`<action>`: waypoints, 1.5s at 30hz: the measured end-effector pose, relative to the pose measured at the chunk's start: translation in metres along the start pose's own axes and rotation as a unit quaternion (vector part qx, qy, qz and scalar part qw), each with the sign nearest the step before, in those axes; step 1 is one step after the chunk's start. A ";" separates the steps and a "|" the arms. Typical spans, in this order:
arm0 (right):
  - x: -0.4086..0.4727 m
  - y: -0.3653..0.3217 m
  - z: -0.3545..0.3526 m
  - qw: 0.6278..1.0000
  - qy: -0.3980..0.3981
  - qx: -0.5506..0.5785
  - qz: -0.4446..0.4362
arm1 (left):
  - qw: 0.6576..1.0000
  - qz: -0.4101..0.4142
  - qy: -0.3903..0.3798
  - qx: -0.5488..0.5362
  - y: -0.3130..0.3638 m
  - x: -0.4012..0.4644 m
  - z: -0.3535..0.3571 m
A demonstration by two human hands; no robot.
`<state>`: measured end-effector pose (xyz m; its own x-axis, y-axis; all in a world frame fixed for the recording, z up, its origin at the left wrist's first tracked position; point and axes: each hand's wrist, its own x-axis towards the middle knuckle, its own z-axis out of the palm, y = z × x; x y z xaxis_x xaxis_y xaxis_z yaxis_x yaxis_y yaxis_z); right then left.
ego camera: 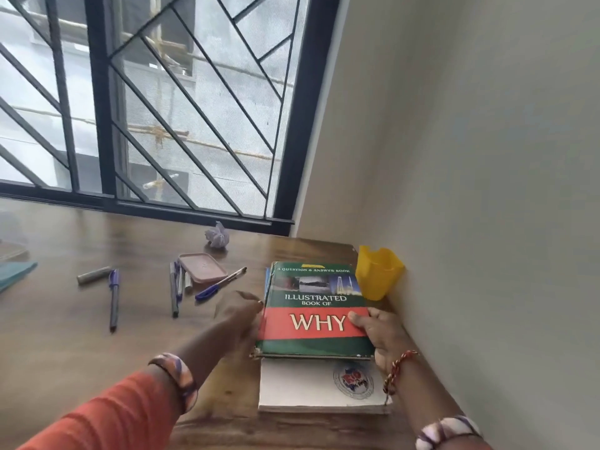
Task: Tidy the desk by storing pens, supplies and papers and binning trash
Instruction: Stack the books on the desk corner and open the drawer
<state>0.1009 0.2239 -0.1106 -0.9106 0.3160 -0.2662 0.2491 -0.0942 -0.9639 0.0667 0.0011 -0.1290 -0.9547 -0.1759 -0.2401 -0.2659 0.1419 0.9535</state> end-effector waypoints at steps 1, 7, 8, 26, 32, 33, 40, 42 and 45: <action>0.003 0.003 0.000 1.000 -0.004 -0.008 0.003 | 0.999 0.022 0.011 0.043 -0.004 0.000 -0.001; 0.011 0.005 -0.006 0.999 -0.027 -0.036 0.004 | 0.958 0.160 0.050 0.232 -0.020 -0.018 0.000; 0.010 0.005 -0.006 0.999 -0.031 -0.042 0.004 | 0.952 0.176 0.053 0.246 -0.021 -0.019 0.001; 0.003 -0.004 -0.002 0.781 0.047 -0.602 -0.160 | 0.951 0.214 0.023 0.222 -0.028 -0.011 -0.003; -0.042 0.025 0.014 0.713 0.121 -0.605 -0.334 | 0.961 0.193 -0.057 0.189 -0.036 -0.026 -0.011; -0.055 0.033 0.020 0.710 0.104 -0.582 -0.382 | 0.964 0.190 -0.075 0.172 -0.041 -0.031 -0.012; -0.117 0.095 0.047 0.639 -0.063 -0.551 -0.533 | 0.884 0.323 -0.068 0.330 -0.060 -0.098 -0.029; -0.125 0.102 0.042 0.628 -0.077 -0.579 -0.513 | 0.853 0.337 -0.056 0.394 -0.063 -0.105 -0.029; -0.131 0.116 0.033 0.563 -0.076 -0.647 -0.508 | 0.807 0.336 -0.073 0.481 -0.070 -0.109 -0.023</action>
<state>0.2384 0.1406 -0.1869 -0.7931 -0.5080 0.3359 -0.4841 0.8605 0.1585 0.1921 -0.0118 -0.1657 -0.9137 0.3613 0.1860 0.4036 0.8601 0.3120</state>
